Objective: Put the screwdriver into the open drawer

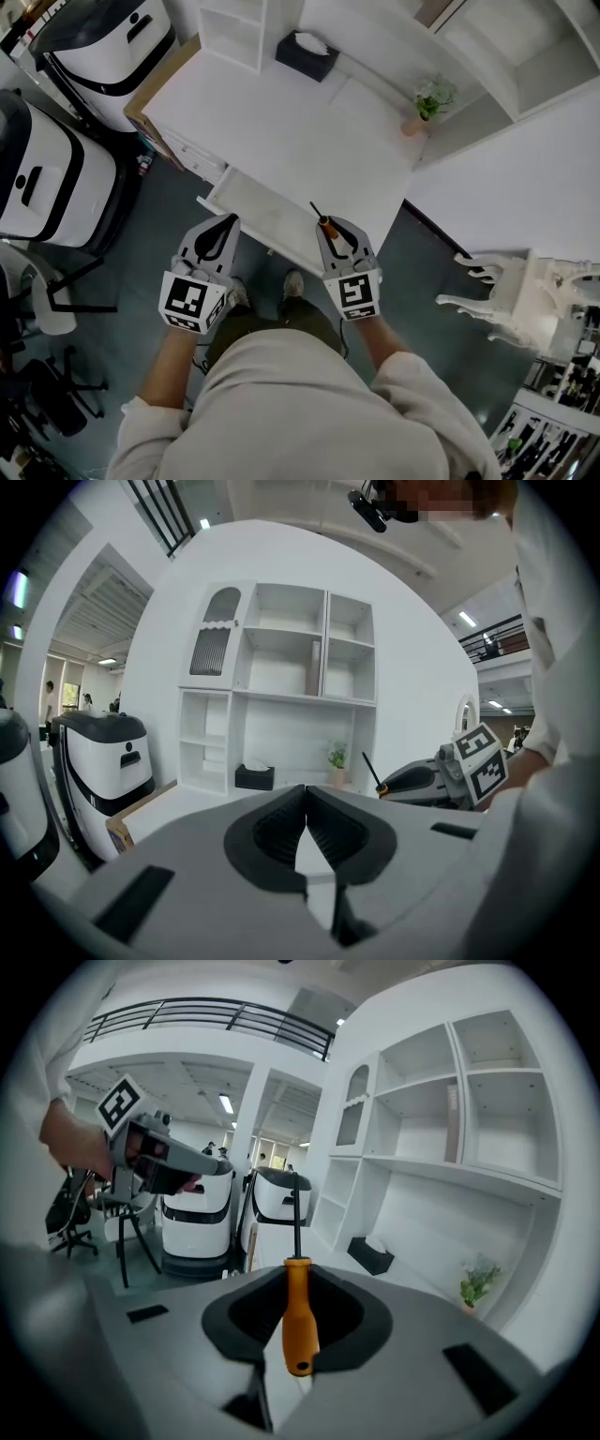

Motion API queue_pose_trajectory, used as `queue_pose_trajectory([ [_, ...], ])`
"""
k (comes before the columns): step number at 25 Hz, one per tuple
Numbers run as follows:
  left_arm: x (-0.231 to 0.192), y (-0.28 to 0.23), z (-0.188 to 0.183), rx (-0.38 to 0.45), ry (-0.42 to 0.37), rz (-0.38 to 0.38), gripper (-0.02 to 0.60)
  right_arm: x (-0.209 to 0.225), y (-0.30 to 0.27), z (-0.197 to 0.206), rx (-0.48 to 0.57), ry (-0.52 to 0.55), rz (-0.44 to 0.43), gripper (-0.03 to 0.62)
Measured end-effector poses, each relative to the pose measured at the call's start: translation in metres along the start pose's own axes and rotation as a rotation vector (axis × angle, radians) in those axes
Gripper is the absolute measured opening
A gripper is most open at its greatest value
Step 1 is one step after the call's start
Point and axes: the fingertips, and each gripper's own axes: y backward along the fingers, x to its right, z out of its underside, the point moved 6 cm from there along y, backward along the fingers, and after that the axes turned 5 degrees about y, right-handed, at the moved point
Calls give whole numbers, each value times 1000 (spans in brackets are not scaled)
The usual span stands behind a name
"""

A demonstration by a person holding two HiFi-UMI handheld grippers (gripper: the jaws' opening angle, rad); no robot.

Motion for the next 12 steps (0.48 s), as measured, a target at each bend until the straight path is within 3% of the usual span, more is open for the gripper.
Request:
queue_pose_trajectory([
  [12,-19,5,4,-5,25,-65,5,-34,-75,40,-187,109,-179,77],
])
